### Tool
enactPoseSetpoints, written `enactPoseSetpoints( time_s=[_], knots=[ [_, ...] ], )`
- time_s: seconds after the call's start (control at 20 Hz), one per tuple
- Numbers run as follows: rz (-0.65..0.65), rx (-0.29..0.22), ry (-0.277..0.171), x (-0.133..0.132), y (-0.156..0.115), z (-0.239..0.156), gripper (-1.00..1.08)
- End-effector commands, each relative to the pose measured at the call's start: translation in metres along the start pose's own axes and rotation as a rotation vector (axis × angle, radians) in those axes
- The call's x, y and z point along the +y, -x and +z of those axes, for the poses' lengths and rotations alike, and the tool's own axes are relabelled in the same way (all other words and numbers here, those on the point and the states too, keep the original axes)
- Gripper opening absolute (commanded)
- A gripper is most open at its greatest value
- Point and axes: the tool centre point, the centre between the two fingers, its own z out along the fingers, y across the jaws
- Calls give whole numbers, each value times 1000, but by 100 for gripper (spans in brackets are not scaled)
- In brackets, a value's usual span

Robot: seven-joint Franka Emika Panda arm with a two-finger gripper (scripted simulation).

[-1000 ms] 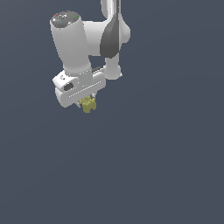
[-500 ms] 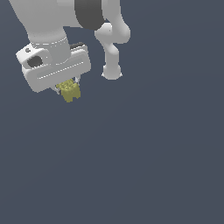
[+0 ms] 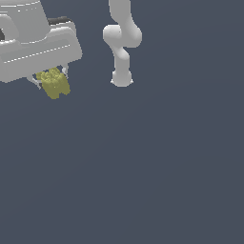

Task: Pick up the object and move it to a goal position.

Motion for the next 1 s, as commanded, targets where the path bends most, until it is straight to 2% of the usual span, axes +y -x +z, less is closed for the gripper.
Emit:
enactPoseSetpoints(
  time_s=[0.0, 0.5, 0.95],
  knots=[
    [0, -1, 0, 8, 2, -14, -100],
    [0, -1, 0, 35, 9, -59, -100],
    [0, -2, 0, 50, 12, -84, -100]
  ],
)
